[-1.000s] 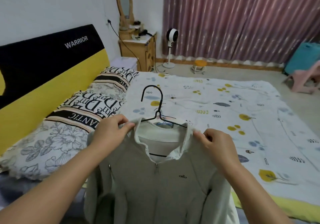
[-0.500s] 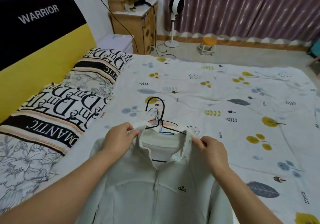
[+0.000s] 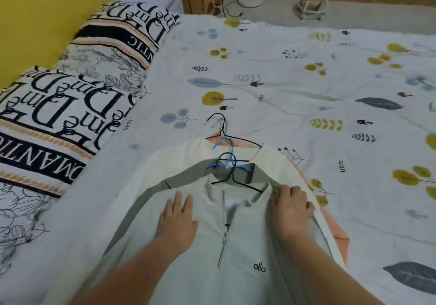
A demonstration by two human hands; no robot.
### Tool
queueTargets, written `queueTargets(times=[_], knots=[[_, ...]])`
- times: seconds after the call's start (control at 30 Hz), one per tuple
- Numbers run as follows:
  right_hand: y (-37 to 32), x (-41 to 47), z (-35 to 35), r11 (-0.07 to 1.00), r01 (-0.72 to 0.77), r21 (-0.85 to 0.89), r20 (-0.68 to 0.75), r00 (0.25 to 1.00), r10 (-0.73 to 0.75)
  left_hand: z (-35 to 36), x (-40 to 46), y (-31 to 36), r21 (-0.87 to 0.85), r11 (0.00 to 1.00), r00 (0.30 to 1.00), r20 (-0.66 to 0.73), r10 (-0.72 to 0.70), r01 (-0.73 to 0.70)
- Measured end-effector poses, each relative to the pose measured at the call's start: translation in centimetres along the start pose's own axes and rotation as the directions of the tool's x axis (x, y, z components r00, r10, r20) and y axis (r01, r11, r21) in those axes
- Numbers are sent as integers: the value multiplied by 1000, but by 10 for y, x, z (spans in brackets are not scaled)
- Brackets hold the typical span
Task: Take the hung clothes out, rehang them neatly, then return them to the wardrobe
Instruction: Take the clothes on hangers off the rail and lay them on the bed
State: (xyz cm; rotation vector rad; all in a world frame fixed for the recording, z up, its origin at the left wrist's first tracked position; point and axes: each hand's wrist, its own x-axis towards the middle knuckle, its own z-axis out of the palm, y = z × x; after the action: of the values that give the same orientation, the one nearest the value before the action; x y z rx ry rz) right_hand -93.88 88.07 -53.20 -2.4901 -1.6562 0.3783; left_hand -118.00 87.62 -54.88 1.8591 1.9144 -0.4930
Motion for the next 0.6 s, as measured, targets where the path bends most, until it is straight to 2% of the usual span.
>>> queueTargets(times=[0.1, 0.13, 0.23, 0.3, 0.43, 0.53, 0.6], knots=[[-7, -22, 17, 999, 46, -13, -70, 996, -47, 17, 9, 0, 3, 1000, 999, 49, -1, 1], [-9, -28, 22, 998, 62, 1, -16, 998, -62, 19, 11, 1, 4, 1000, 999, 52, -2, 2], [-10, -39, 31, 980, 153, -126, 269, 956, -114, 16, 11, 1, -1, 1000, 996, 90, 15, -15], [-12, -38, 28, 961, 181, -207, 367, 925, -95, 8, 9, -3, -14, 999, 990, 135, 37, -35], [-34, -34, -8, 928, 220, -300, 472, 880, -56, -21, -5, -13, -92, 994, 976, 206, 75, -58], [-53, -40, -41, 917, 278, -287, 538, 839, -86, -50, -27, -19, -171, 981, 978, 171, 118, -89], [-69, -53, -64, 928, 291, -233, 528, 839, -130, -71, -50, -26, -212, 972, 985, 117, 129, -103]])
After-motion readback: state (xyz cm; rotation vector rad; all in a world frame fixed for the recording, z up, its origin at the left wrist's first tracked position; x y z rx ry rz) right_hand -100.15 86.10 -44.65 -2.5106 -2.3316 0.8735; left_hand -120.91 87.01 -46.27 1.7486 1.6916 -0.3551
